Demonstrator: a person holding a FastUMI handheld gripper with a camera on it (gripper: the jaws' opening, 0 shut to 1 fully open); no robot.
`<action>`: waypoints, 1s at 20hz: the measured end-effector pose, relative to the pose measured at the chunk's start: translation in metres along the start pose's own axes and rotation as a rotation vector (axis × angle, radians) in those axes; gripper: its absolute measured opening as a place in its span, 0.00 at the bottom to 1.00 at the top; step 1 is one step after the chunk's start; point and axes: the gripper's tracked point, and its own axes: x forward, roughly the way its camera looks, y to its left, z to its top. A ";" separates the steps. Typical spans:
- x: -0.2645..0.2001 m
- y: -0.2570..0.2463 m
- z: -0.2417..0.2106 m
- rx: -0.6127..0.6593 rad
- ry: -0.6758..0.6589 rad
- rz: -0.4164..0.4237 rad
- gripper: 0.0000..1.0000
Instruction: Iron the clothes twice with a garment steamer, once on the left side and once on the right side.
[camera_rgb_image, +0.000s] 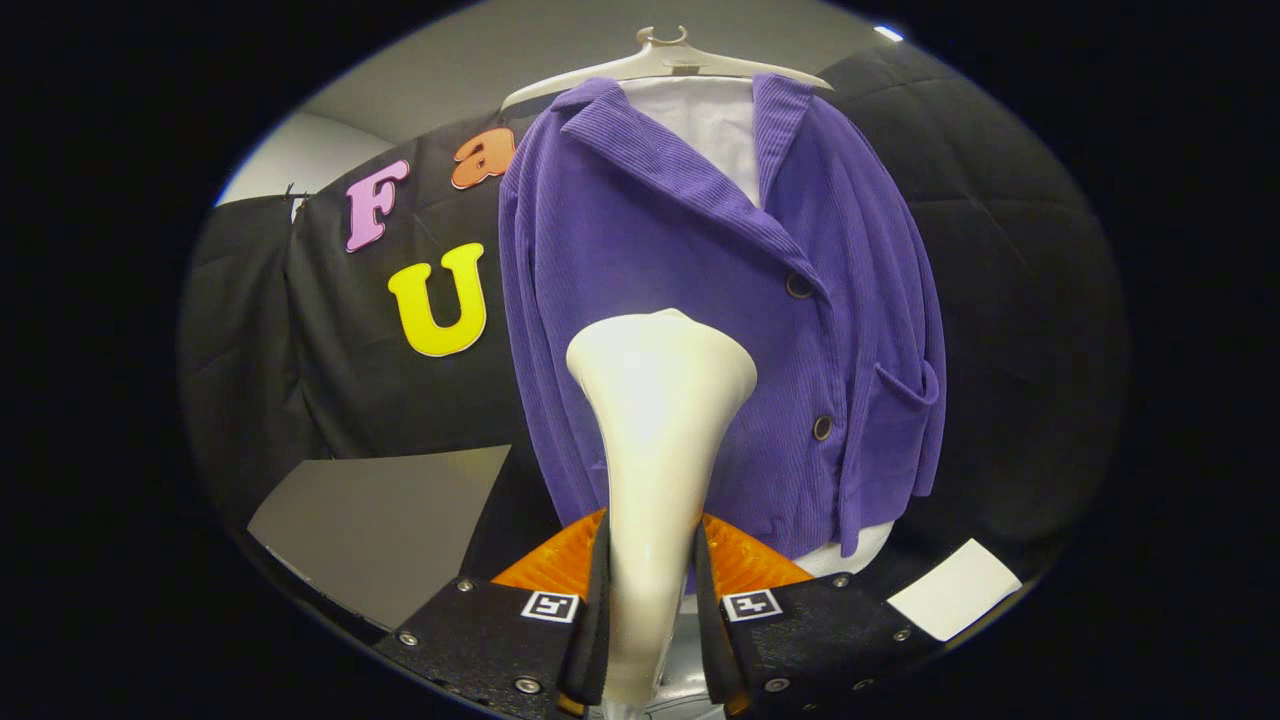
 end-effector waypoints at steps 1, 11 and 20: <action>0.001 -0.001 -0.010 0.001 0.014 -0.001 0.38; 0.016 -0.026 -0.093 0.041 0.139 -0.030 0.38; 0.031 -0.051 -0.170 0.077 0.274 -0.058 0.38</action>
